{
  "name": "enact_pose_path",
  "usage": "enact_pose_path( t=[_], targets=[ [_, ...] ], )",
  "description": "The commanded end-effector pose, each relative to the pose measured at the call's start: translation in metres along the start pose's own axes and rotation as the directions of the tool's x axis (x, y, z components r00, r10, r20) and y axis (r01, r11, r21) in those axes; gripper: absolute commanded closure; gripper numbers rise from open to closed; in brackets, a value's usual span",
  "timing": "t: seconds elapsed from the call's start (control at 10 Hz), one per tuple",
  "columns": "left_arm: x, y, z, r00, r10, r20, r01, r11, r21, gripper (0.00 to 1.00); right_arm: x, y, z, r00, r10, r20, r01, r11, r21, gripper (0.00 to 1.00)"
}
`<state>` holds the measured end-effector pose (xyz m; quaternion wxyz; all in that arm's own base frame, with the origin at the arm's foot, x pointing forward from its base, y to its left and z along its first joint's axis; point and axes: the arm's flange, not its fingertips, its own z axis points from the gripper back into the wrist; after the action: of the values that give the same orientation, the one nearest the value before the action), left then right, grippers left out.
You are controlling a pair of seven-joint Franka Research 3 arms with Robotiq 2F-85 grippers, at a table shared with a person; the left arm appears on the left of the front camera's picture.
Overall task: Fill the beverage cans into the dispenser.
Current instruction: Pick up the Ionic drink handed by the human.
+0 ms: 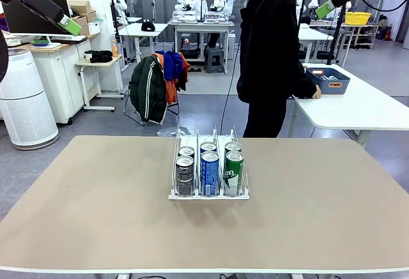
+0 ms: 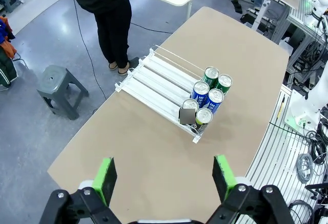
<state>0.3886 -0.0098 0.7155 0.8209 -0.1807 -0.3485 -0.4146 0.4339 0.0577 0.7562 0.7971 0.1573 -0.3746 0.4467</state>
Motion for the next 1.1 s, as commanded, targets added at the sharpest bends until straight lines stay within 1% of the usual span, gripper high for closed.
enact_pose_path(
  t=[0.0,0.2,0.4,0.5,0.6,1.0],
  targets=[
    [-0.001,0.001,0.000,1.000,-0.004,-0.005,0.004,1.000,0.001,0.00,0.004,0.002,0.016,1.000,0.017,-0.005,-0.016,0.996,0.088,0.00],
    [-0.001,0.001,0.000,1.000,-0.004,-0.005,0.004,1.000,0.001,0.00,0.005,0.013,0.027,0.998,0.019,-0.063,-0.013,0.995,0.099,0.00],
    [-0.001,0.001,0.000,1.000,-0.004,-0.005,0.004,1.000,0.001,0.00,0.003,0.021,0.031,0.998,0.019,-0.058,-0.017,0.999,0.048,0.00],
    [-0.001,0.001,0.000,1.000,-0.004,-0.005,0.004,1.000,0.001,0.00,0.002,0.021,0.030,0.997,0.027,-0.069,-0.024,0.999,0.035,0.00],
    [-0.001,0.001,0.000,1.000,-0.004,-0.005,0.004,1.000,0.001,0.00,0.007,0.017,0.032,0.999,0.030,-0.041,-0.026,0.996,0.083,0.00],
    [0.000,0.000,0.000,1.000,0.000,0.000,0.000,1.000,0.001,0.00,0.007,0.017,0.032,0.999,0.030,-0.041,-0.026,0.996,0.083,0.00]
  ],
)
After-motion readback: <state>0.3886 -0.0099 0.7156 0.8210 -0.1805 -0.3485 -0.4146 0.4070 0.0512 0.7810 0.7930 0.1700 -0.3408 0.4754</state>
